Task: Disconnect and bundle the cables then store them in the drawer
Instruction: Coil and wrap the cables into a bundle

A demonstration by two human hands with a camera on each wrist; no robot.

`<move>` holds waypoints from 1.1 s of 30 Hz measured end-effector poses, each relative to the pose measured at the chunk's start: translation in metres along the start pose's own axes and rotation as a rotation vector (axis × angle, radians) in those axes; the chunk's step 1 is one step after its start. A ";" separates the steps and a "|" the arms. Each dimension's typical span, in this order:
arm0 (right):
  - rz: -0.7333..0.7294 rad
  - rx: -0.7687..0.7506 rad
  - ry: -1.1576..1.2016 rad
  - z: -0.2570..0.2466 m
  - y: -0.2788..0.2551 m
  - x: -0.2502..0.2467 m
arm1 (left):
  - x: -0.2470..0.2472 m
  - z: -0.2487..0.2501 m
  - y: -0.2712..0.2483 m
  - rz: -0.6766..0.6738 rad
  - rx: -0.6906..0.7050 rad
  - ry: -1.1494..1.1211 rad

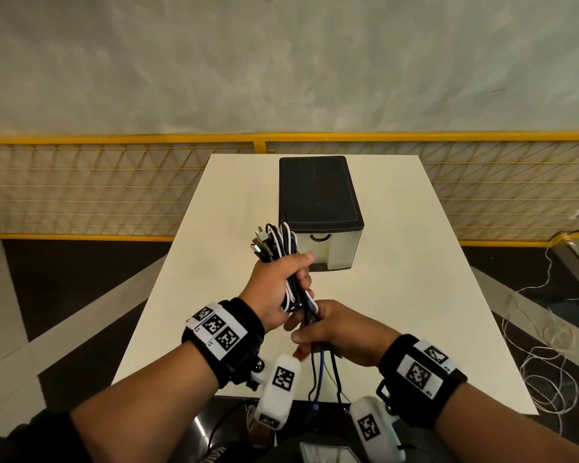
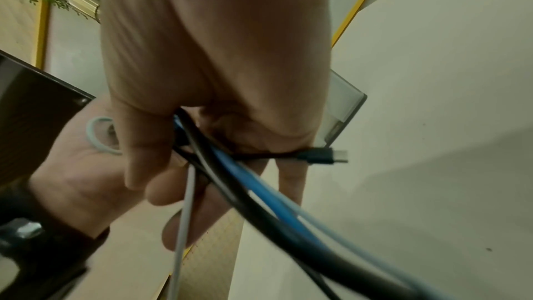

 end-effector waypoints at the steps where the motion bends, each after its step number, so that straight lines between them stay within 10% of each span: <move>1: -0.019 -0.004 -0.022 -0.002 -0.001 0.000 | 0.003 0.005 0.000 -0.032 0.001 -0.027; 15: 0.272 0.064 -0.924 -0.034 -0.011 -0.033 | -0.028 -0.003 -0.029 -0.232 -0.655 0.249; 33: 0.235 0.011 -0.704 -0.037 -0.006 -0.029 | -0.021 -0.006 -0.024 -0.297 -0.271 0.799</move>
Point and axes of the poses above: each hand's wrist, its own y-axis towards the middle knuckle, its own x-axis out of the palm, z = x × y, the point moved 6 cm from there along y, towards the middle knuckle, and after that the axes turned 9 degrees about -y, right-handed, at the moved point
